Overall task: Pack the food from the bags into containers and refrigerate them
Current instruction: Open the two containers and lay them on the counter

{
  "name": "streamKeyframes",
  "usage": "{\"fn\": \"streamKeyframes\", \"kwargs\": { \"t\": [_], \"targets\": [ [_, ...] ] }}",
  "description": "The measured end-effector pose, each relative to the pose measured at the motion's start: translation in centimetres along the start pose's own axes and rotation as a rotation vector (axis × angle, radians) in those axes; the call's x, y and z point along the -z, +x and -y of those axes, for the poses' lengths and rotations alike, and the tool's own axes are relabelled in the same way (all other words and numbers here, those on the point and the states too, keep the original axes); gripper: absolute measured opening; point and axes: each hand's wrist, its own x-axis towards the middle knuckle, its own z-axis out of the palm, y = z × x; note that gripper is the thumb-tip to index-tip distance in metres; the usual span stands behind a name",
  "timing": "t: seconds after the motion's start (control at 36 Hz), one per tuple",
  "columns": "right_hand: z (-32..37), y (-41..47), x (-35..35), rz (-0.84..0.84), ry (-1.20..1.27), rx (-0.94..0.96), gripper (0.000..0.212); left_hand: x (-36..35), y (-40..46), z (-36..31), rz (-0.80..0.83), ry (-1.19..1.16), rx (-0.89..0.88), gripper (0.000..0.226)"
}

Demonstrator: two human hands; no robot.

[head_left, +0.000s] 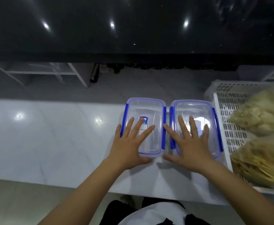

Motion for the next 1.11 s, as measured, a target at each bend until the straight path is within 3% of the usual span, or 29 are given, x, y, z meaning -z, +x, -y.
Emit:
{"fn": "streamKeyframes", "kwargs": {
  "t": [0.19,0.58,0.72,0.86,0.92,1.0,1.06,1.11],
  "targets": [
    [3.2,1.7,-0.3,-0.036,-0.014,0.082,0.109,0.3,-1.3,3.6,0.003,-0.022,0.052,0.111],
    [7.6,2.7,-0.2,-0.003,-0.022,0.0,0.109,0.7,-6.5,12.0,-0.028,-0.058,0.143,0.113],
    [8.1,2.8,2.3,0.12,0.051,-0.043,0.107,0.8,-7.6,12.5,0.0,-0.051,0.165,0.114],
    [11.8,2.8,5.2,0.085,0.174,0.008,0.1,1.0,-8.7,13.2,0.042,-0.08,0.169,0.117],
    [13.9,2.8,5.7,0.108,0.303,0.085,0.098,1.7,-9.1,13.6,0.033,-0.242,0.168,0.122],
    [16.9,3.2,5.5,0.158,0.61,0.071,0.095,2.8,-10.0,15.0,-0.164,-0.678,0.246,0.118],
    [18.5,3.8,4.9,0.128,0.886,-0.042,0.083,3.2,-10.6,16.3,-0.292,-0.981,0.408,0.096],
    [19.6,4.6,4.5,0.123,1.172,-0.207,0.066,3.6,-10.9,17.6,-0.305,-1.236,0.602,0.071]
  ]
}}
